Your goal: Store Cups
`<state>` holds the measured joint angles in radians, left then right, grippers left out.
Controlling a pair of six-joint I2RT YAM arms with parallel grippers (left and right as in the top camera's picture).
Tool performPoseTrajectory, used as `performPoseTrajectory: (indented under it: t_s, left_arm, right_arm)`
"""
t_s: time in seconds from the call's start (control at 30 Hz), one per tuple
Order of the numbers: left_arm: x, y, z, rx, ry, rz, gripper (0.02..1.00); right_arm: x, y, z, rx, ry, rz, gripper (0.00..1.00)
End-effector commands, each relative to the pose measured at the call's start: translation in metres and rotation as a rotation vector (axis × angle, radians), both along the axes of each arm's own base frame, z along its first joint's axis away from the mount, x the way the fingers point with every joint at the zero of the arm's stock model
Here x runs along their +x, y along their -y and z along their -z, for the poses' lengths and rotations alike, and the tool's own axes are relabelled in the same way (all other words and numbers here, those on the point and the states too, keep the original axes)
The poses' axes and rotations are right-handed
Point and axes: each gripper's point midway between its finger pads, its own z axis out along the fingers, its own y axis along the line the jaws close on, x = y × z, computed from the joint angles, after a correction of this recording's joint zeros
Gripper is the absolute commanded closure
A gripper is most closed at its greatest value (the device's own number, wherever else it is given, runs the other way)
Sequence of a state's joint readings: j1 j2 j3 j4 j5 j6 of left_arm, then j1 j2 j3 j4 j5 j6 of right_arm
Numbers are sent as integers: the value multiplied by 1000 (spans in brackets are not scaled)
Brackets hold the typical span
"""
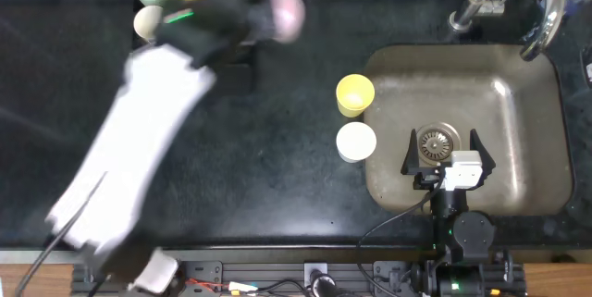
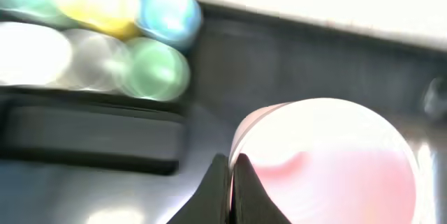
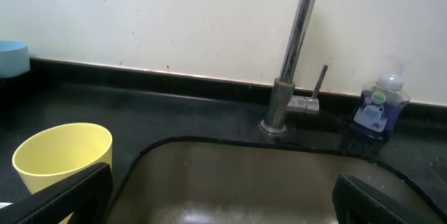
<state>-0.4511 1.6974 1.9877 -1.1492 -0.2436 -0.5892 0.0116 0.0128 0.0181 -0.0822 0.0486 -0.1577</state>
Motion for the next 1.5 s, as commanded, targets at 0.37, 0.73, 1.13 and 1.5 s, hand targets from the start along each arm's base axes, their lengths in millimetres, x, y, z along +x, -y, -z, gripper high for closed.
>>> performPoseTrajectory:
  t_s: [0.37,0.73,1.13,1.5]
  left_arm:
    - [-73,-200,125,-201,-270,-639,982]
    - [-43,-216,162,-178,-306,-677,982]
    - [-30,-242,156,-182,-264,-779,982]
    - [-16,-250,166,-166,-278,-795,982]
  right_arm:
    - [0,0,3,0,2,-2,3]
    - [0,0,3,1,2,-2,3]
    - [0,0,3,0,2,-2,5]
    - [0,0,3,1,2,-2,5]
